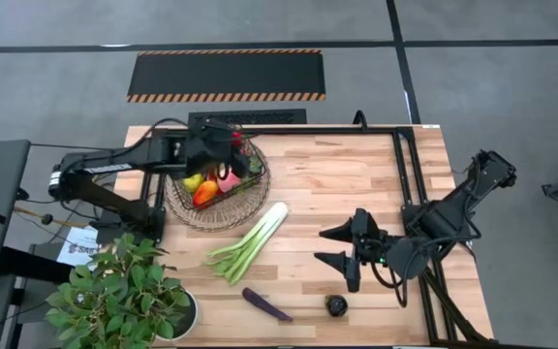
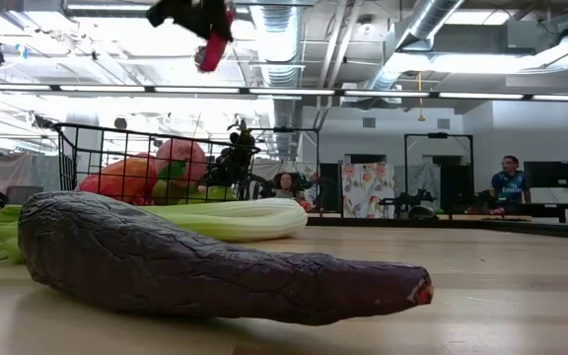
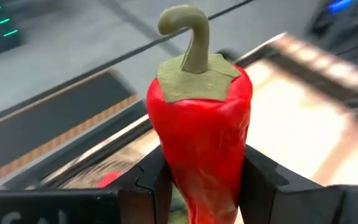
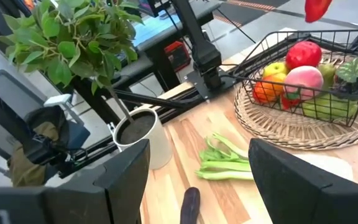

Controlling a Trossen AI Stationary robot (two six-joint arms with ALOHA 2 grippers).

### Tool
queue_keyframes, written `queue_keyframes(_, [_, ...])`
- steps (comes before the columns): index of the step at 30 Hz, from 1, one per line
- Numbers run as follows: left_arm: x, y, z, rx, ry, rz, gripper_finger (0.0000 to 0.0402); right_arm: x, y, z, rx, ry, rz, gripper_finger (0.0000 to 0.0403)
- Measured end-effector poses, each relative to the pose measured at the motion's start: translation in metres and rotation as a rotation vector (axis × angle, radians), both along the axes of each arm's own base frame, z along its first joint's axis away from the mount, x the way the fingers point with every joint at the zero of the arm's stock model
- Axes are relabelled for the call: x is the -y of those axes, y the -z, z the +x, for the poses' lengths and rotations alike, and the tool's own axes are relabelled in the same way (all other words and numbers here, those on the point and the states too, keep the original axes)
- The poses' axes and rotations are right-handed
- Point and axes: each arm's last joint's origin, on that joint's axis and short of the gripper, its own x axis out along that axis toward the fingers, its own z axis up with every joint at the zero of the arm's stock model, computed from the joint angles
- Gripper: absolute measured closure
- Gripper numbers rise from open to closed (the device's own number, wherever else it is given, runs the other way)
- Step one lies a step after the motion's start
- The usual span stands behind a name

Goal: Build produce basket
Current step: Put the red chili pepper into the wire basket

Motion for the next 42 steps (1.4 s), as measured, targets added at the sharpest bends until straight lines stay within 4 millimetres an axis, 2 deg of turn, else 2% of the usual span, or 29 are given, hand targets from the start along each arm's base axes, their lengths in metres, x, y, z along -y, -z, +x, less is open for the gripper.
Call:
queue_keyframes(8, [-0.024, 0.044, 0.016, -0.242, -0.164, -0.050, 0.0283, 0.002, 0.000, 0.002, 0.000, 0.012, 0.002, 0.0112])
queue_keyframes(14, [-0.049, 0.073, 0.022, -0.354, -0.300, -0.182, 0.0283, 0.002, 0.000, 0.002, 0.000, 0.012, 0.002, 0.0112])
queue_keyframes(22, [-0.075, 0.093, 0.027, -0.434, -0.348, -0.234, 0.0283, -0.002, 0.000, -0.002, 0.000, -0.006, 0.001, 0.0112])
queue_keyframes(28, [-0.098, 0.110, 0.016, -0.461, -0.393, -0.315, 0.0283, -0.003, 0.003, -0.003, -0.022, -0.006, -0.004, 0.0112])
queue_keyframes(33, [-0.100, 0.124, 0.005, -0.569, -0.380, -0.336, 0.0283, -0.002, 0.008, -0.004, -0.058, 0.008, 0.003, 0.0112])
queue_keyframes(42, [-0.085, 0.141, -0.001, -0.745, -0.294, -0.352, 0.0283, -0.001, 0.009, -0.005, -0.074, 0.012, -0.002, 0.0112])
